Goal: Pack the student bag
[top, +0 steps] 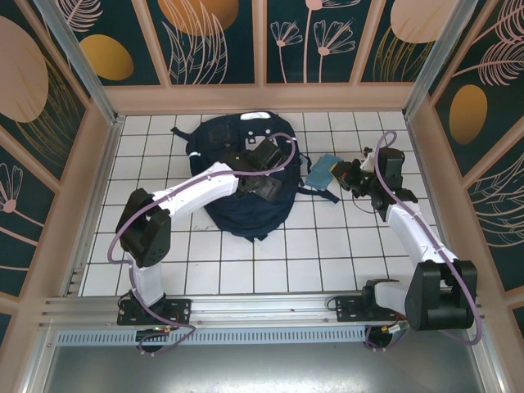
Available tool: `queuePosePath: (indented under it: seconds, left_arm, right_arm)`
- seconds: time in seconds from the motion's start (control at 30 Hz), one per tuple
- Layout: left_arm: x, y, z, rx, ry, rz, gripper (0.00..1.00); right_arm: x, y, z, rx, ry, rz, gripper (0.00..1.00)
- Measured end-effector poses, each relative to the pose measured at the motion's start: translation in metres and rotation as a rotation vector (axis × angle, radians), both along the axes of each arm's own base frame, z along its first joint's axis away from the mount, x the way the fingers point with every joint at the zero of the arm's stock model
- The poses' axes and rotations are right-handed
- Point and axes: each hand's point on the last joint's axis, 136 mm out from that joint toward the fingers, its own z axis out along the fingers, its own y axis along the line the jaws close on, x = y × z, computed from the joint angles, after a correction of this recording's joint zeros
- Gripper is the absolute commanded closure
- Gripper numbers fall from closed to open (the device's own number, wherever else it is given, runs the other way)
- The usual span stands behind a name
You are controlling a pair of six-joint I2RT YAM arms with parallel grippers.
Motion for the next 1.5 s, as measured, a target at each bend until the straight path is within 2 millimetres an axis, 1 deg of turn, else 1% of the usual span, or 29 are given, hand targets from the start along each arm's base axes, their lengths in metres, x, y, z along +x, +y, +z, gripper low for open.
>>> queuePosePath:
  seconds: [0.1,0.23,0.3,0.37,0.43,0.57,0.73,0.9,1.03,1.17,1.23,1.37,1.4,1.43,1.5]
  left_arm:
    - [0.002,0.004,0.008,0.006,-0.027,0.016,0.24]
    - [0.005,0.008,0.023,-0.003,-0.064,0.034,0.38]
    - [0.007,0.009,0.028,-0.003,-0.081,0.038,0.46]
    - [0.009,0.008,0.032,-0.003,-0.092,0.04,0.53]
    - [0.011,0.009,0.034,-0.003,-0.103,0.047,0.59]
    - [0.014,0.01,0.036,0.004,-0.119,0.055,0.63]
    - [0.016,0.011,0.038,0.006,-0.131,0.061,0.67]
    - [0.017,0.01,0.039,-0.001,-0.138,0.061,0.69]
    - [0.017,0.009,0.04,-0.003,-0.14,0.062,0.69]
    - [0.017,0.009,0.04,-0.003,-0.14,0.062,0.68]
    - [0.017,0.009,0.04,-0.004,-0.141,0.062,0.65]
    - [0.015,0.013,0.041,-0.007,-0.146,0.058,0.48]
    - [0.012,0.015,0.04,-0.007,-0.147,0.054,0.39]
    - [0.009,0.018,0.038,-0.005,-0.143,0.047,0.33]
    - [0.001,0.024,0.032,0.002,-0.13,0.032,0.28]
  right_arm:
    - [0.0,0.0,0.0,0.001,0.0,-0.001,0.98]
    - [0.0,0.002,0.0,0.001,-0.001,0.005,0.98]
    - [-0.002,0.007,0.001,0.005,-0.004,0.022,0.98]
    - [-0.006,0.018,0.003,0.015,-0.009,0.063,0.98]
    - [-0.013,0.035,0.006,0.033,-0.015,0.124,0.98]
    - [-0.025,0.068,0.005,0.073,-0.008,0.232,0.98]
    - [-0.039,0.101,-0.018,0.122,0.062,0.329,0.98]
    - [-0.044,0.126,-0.033,0.147,0.106,0.39,0.99]
    - [-0.039,0.139,-0.043,0.154,0.13,0.412,0.99]
    - [-0.024,0.145,-0.043,0.165,0.137,0.403,0.99]
    - [-0.016,0.148,-0.041,0.178,0.133,0.393,0.99]
    - [-0.004,0.151,-0.044,0.203,0.148,0.362,0.99]
    - [-0.002,0.151,-0.046,0.207,0.153,0.352,0.99]
    - [0.0,0.151,-0.047,0.213,0.161,0.342,0.99]
    - [0.005,0.151,-0.049,0.226,0.167,0.326,0.99]
